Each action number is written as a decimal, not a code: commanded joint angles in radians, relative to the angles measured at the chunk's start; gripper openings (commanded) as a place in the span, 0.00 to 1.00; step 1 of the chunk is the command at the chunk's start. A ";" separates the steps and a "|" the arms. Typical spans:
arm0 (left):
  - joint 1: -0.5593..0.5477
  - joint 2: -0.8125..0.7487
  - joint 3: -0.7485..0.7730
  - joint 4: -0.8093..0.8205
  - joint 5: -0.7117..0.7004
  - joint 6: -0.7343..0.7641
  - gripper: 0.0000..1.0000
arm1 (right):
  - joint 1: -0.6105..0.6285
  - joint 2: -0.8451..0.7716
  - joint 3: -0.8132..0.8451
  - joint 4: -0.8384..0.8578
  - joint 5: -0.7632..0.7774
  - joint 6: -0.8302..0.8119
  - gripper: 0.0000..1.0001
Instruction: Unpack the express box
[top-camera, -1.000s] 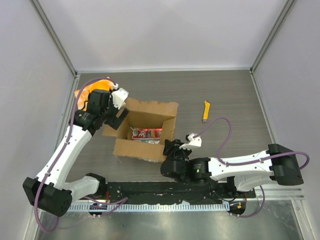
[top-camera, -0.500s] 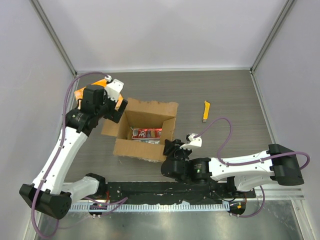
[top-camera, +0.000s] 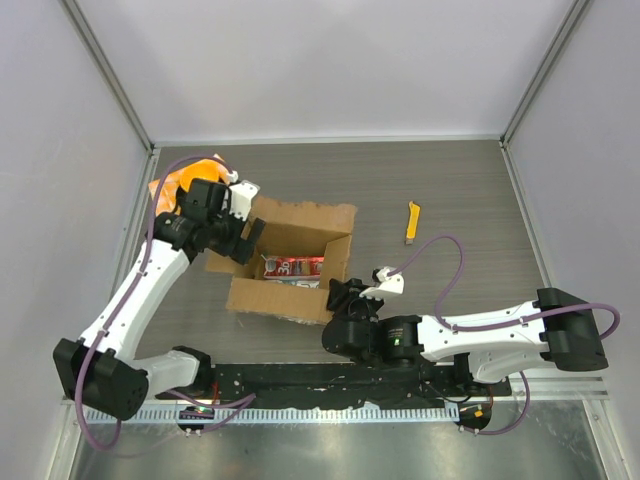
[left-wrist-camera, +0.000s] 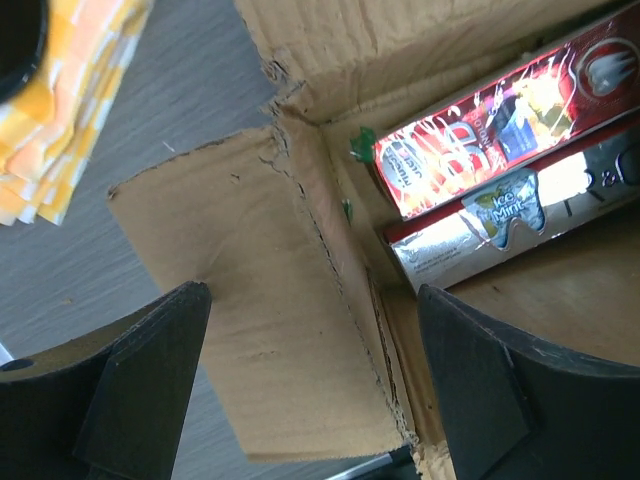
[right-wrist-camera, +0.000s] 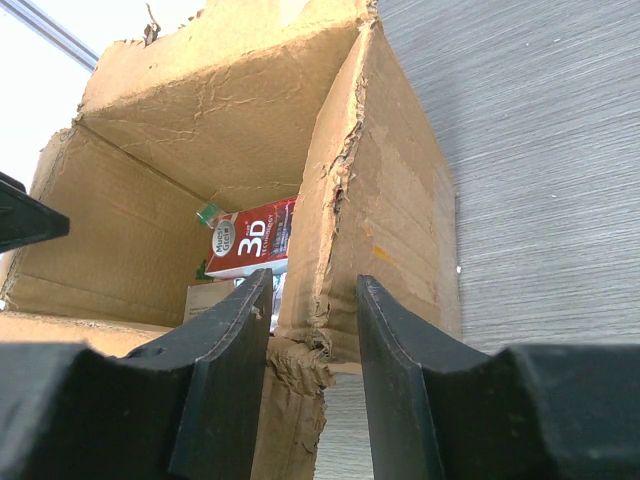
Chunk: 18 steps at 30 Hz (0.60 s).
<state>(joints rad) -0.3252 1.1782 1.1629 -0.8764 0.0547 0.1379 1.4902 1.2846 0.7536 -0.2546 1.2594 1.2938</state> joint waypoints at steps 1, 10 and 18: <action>-0.002 0.021 0.003 -0.013 0.028 -0.003 0.88 | 0.001 0.036 -0.045 -0.114 -0.109 -0.001 0.43; -0.003 0.115 -0.023 0.034 0.028 0.009 0.47 | 0.013 0.027 -0.053 -0.045 -0.106 -0.066 0.42; -0.015 0.152 0.067 0.018 0.014 0.054 0.00 | 0.024 -0.099 -0.149 0.438 -0.182 -0.517 0.44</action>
<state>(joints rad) -0.3325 1.3231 1.1568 -0.8455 0.0769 0.1299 1.4971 1.2381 0.6716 -0.0158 1.2175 1.0710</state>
